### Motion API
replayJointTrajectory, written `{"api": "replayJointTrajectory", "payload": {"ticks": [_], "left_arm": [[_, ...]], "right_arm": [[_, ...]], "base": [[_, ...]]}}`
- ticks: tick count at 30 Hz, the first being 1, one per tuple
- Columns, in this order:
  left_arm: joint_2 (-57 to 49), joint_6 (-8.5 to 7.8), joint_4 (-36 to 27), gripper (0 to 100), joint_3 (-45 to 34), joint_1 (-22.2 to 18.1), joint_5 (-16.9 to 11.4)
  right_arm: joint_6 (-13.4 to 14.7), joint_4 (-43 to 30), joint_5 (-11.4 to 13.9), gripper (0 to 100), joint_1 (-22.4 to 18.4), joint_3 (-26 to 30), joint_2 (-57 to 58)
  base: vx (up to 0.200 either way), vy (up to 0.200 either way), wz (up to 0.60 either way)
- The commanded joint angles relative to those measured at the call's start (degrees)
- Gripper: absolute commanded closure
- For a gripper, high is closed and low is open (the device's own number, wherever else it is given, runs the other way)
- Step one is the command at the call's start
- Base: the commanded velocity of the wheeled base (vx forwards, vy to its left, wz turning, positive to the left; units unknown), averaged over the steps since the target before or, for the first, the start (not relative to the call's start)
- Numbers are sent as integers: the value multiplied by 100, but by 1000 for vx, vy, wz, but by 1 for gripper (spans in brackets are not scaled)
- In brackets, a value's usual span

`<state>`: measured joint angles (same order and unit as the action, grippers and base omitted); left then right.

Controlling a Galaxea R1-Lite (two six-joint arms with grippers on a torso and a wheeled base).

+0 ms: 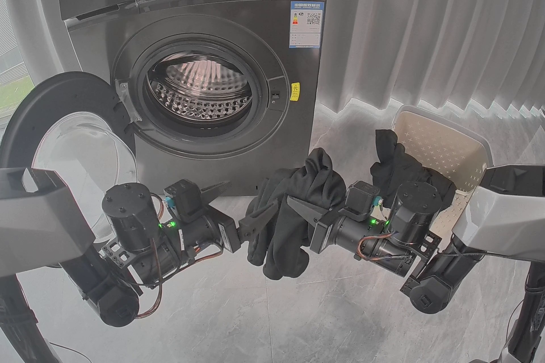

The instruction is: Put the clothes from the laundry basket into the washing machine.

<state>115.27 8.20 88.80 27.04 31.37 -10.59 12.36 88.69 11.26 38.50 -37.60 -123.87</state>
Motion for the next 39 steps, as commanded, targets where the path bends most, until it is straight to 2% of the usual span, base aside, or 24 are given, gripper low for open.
{"api": "replayJointTrajectory", "payload": {"ticks": [1,4,8,9,11,20,39], "left_arm": [[-66,-47,6,0,-208,10,-127],[-75,-152,-3,0,-208,27,-171],[21,-627,-3,0,-199,10,-321],[65,-715,-3,0,-173,1,-347],[188,-776,-3,0,-94,10,-356],[628,-794,-3,0,610,-43,-312],[944,-785,-3,0,1392,80,-505]], "right_arm": [[56,0,-19,100,44,-99,205],[82,-9,-19,100,61,-204,267],[117,-18,-10,100,97,-275,399],[135,-18,-10,100,105,-275,399],[153,-9,-10,100,167,-283,416],[161,-71,-28,100,439,-301,601],[179,-62,-19,100,466,-310,583]], "base": [[0,0,0],[0,0,0],[0,0,0],[0,0,0],[0,0,0],[0,0,0],[0,0,0]]}}
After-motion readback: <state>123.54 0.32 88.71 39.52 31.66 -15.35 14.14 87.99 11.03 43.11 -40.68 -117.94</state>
